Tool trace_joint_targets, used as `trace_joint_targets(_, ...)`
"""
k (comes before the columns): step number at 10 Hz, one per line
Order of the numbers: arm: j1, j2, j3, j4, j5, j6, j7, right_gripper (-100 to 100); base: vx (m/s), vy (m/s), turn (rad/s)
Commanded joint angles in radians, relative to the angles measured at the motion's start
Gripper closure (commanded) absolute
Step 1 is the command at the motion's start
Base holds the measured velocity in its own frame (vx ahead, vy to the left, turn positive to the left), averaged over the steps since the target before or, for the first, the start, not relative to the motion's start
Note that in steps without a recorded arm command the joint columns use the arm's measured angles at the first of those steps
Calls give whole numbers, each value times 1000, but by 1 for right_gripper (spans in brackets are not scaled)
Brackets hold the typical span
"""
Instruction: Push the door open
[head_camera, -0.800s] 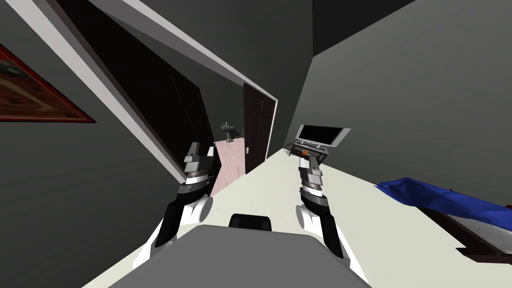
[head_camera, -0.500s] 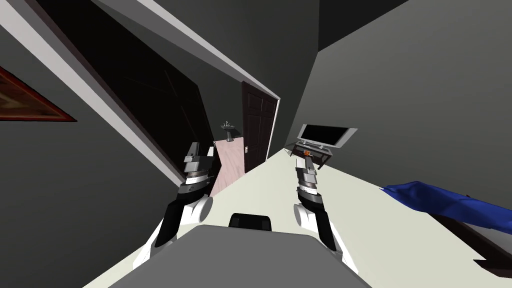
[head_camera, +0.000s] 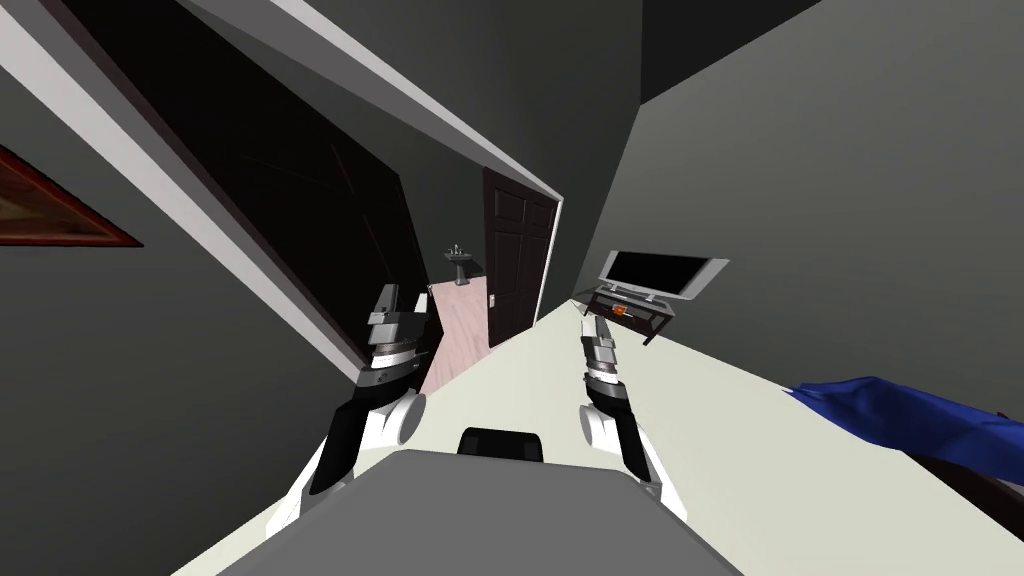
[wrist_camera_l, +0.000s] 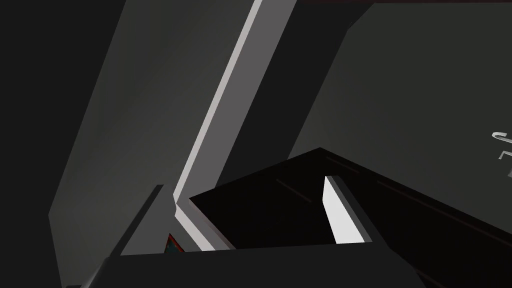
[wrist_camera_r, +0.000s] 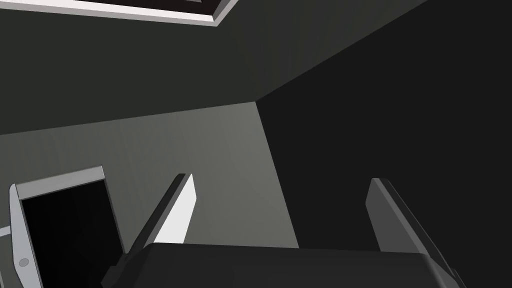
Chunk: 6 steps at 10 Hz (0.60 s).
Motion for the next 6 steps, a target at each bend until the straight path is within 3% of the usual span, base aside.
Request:
trace_joint_targets(1, -22, -2, 10, 50, 4, -9, -6, -100, 81, -9, 44)
trace_joint_targets(6, -81, -11, 44, 199, 14, -32, -28, -100, 97, -9, 53)
